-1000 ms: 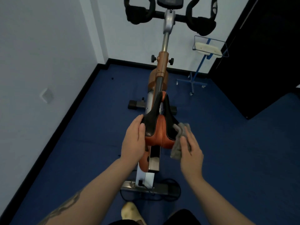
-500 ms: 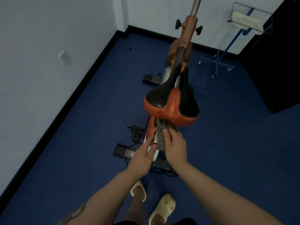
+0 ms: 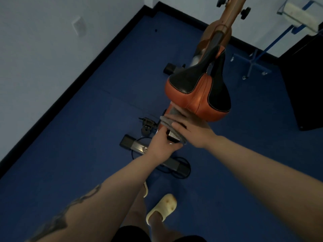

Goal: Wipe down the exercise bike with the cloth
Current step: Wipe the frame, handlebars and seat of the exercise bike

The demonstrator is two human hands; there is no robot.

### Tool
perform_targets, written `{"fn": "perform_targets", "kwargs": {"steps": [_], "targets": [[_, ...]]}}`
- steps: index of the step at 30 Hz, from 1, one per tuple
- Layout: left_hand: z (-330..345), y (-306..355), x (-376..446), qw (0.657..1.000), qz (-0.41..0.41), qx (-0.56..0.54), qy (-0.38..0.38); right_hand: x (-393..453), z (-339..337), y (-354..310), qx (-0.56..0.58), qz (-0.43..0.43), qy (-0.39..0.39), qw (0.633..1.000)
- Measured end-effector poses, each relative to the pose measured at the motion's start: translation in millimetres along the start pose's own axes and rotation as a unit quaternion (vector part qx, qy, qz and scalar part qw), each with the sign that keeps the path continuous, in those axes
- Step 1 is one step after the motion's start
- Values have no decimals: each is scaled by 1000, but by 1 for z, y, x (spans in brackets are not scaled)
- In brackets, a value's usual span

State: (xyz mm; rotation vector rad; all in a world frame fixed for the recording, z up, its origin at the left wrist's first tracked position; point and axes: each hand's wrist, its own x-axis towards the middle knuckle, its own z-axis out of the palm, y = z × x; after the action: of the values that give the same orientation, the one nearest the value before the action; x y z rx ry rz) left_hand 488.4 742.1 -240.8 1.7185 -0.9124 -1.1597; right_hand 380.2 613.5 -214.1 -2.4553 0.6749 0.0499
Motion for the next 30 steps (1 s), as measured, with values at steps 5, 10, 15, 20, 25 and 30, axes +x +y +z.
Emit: {"fn": "perform_targets", "kwargs": {"steps": [5,10,15,20,25,30], "targets": [[12,-2,7,999,8,-13,32,12,-11,12,24,5,-58,998],[16,-6,9,999,21,-10,30,7,-2,15,-29,-72,-49,996],[14,-7,10,999,-16,-24,18,23,-6,20,116,22,-55,991],[12,-5,8,999,-28,-27,6,20,-14,33,-44,-94,-86,991],[3,-2,6,999,-40,-16,-25,21,-4,19,50,-17,-58,997],[0,7,-1,995,-53,-67,-48,19,-14,32,43,-47,-69,996]]}}
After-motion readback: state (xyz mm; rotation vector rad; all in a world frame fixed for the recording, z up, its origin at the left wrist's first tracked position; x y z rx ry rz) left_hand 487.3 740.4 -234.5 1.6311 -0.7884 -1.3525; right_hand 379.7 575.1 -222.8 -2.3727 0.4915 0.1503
